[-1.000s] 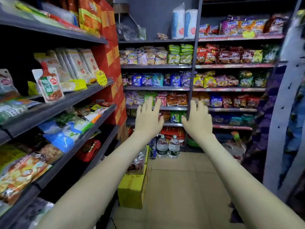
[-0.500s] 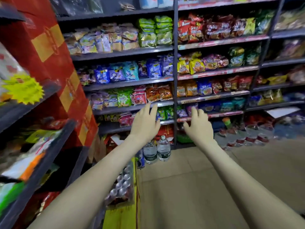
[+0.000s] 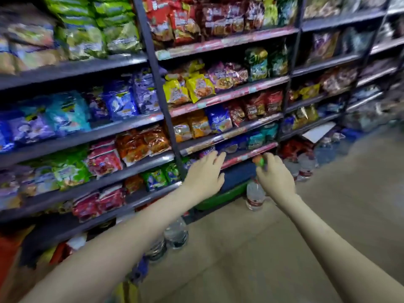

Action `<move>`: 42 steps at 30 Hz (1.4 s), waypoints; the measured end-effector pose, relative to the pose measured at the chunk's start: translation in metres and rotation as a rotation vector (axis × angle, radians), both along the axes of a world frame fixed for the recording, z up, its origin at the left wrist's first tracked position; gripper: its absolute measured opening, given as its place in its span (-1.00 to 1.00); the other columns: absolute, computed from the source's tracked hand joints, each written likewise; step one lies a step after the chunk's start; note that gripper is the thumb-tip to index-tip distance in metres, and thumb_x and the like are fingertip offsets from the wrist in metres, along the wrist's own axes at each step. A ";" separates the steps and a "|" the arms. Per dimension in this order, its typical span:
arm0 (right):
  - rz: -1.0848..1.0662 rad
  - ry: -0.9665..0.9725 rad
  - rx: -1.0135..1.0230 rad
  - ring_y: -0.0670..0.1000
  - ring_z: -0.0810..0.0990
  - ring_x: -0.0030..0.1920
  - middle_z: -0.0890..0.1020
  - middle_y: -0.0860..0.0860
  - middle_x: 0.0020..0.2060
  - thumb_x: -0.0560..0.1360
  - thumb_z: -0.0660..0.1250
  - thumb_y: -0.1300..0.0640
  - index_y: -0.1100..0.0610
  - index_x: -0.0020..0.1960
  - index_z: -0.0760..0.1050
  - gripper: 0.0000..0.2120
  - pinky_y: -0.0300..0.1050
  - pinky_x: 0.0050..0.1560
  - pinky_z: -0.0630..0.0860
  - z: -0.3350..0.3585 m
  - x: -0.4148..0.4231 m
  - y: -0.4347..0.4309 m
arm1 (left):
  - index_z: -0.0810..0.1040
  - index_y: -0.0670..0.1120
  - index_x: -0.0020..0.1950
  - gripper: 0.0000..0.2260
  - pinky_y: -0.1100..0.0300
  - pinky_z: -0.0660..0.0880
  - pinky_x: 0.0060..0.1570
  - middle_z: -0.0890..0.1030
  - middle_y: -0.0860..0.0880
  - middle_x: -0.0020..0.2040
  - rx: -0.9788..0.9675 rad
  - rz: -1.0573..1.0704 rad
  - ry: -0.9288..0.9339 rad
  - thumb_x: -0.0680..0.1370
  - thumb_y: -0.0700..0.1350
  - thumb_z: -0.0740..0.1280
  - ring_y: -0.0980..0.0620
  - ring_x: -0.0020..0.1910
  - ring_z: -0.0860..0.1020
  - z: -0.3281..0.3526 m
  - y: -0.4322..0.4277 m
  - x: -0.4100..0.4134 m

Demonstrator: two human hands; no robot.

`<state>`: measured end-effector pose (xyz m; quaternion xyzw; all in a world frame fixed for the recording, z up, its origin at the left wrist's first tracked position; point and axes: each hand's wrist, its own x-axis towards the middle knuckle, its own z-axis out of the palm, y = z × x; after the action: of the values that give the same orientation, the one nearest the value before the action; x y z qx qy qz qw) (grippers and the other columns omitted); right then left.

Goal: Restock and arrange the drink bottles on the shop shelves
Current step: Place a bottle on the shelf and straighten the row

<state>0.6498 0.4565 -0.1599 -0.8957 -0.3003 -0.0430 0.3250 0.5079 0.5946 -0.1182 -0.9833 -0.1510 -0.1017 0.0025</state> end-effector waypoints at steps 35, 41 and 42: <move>-0.944 -0.055 -0.420 0.28 0.46 0.09 0.47 0.20 0.14 0.49 0.25 0.13 0.23 0.34 0.34 -0.56 0.11 -0.06 0.44 -0.012 0.896 -0.284 | 0.22 -0.12 0.49 -0.49 -0.01 0.38 0.22 0.33 -0.13 0.38 -0.249 -0.986 0.125 0.56 -0.06 0.24 -0.16 0.30 0.38 -0.039 -0.226 1.101; -0.917 -0.042 -0.364 0.26 0.44 0.14 0.44 0.19 0.19 0.51 0.24 0.12 0.21 0.39 0.30 -0.53 0.11 -0.01 0.44 -0.002 1.101 -0.336 | 0.21 -0.12 0.50 -0.50 0.07 0.37 0.21 0.29 -0.09 0.42 -0.290 -0.965 0.041 0.58 -0.07 0.23 -0.12 0.32 0.37 -0.028 -0.265 1.291; -0.905 -0.051 -0.348 0.26 0.44 0.15 0.44 0.19 0.20 0.52 0.24 0.12 0.21 0.40 0.29 -0.52 0.11 0.00 0.45 -0.003 1.139 -0.344 | 0.20 -0.13 0.50 -0.49 0.05 0.38 0.23 0.29 -0.09 0.42 -0.286 -0.964 0.037 0.58 -0.07 0.23 -0.12 0.32 0.36 -0.029 -0.273 1.328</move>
<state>1.7884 0.1128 -0.1629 -0.9762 0.1086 -0.1512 0.1115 1.8356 0.3219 -0.1473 -0.9333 0.3081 -0.0520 -0.1769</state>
